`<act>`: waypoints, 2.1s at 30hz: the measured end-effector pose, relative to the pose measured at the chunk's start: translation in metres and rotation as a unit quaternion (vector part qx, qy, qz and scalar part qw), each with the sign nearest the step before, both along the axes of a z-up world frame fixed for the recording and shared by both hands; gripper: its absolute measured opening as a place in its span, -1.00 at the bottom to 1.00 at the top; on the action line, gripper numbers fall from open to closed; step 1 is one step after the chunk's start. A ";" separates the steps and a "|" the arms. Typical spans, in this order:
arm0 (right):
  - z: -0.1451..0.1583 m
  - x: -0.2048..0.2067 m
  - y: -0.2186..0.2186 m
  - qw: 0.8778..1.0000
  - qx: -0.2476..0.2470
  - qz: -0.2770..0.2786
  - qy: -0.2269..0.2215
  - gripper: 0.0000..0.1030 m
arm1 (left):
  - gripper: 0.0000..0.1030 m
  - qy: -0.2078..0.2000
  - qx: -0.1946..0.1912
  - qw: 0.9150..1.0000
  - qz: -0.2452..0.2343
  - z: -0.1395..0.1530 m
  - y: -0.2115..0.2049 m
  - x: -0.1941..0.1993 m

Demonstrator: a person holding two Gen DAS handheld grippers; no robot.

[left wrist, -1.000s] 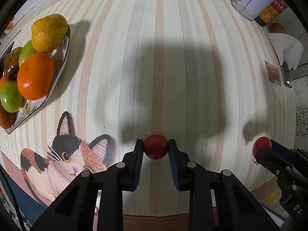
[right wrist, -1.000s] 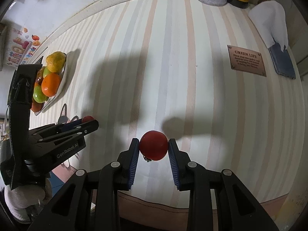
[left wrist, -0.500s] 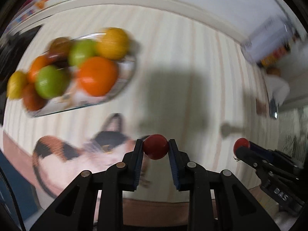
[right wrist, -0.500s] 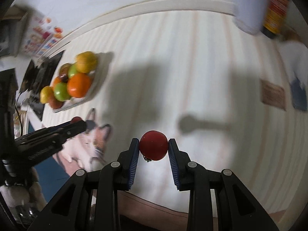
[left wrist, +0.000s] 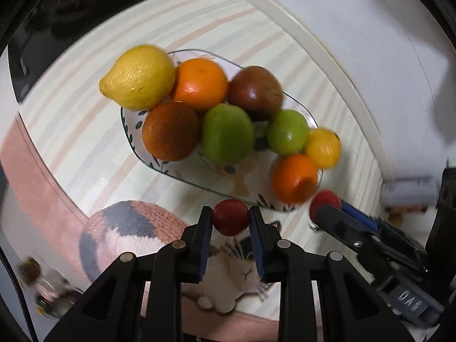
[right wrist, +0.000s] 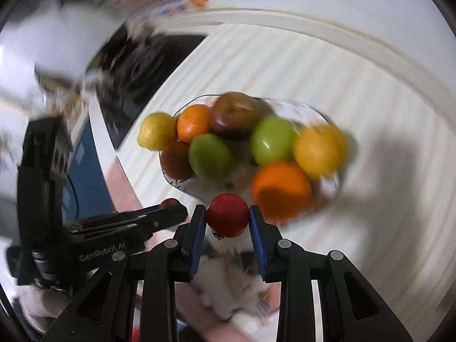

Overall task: Organize fruits
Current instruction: 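Carry both cherry tomatoes onto the plate and release them, then withdraw both tools from the plate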

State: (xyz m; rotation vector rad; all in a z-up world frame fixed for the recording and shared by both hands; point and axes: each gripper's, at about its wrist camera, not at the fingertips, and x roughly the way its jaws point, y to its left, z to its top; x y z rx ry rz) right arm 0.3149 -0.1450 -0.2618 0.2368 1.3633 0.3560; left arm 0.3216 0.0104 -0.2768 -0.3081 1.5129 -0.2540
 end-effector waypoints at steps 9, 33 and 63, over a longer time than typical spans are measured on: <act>-0.033 0.023 0.027 0.992 -0.062 0.102 0.040 -0.35 | -0.54 0.051 -0.042 0.996 0.052 -0.035 0.018 0.014; 0.012 -0.023 -0.033 0.991 -0.129 -0.037 0.002 0.86 | 0.81 -0.032 0.089 0.995 0.013 -0.002 0.019 -0.002; 0.174 -0.182 -0.052 0.976 -0.121 -0.088 -0.161 0.87 | 0.82 -0.242 0.205 0.947 0.046 0.169 0.003 -0.156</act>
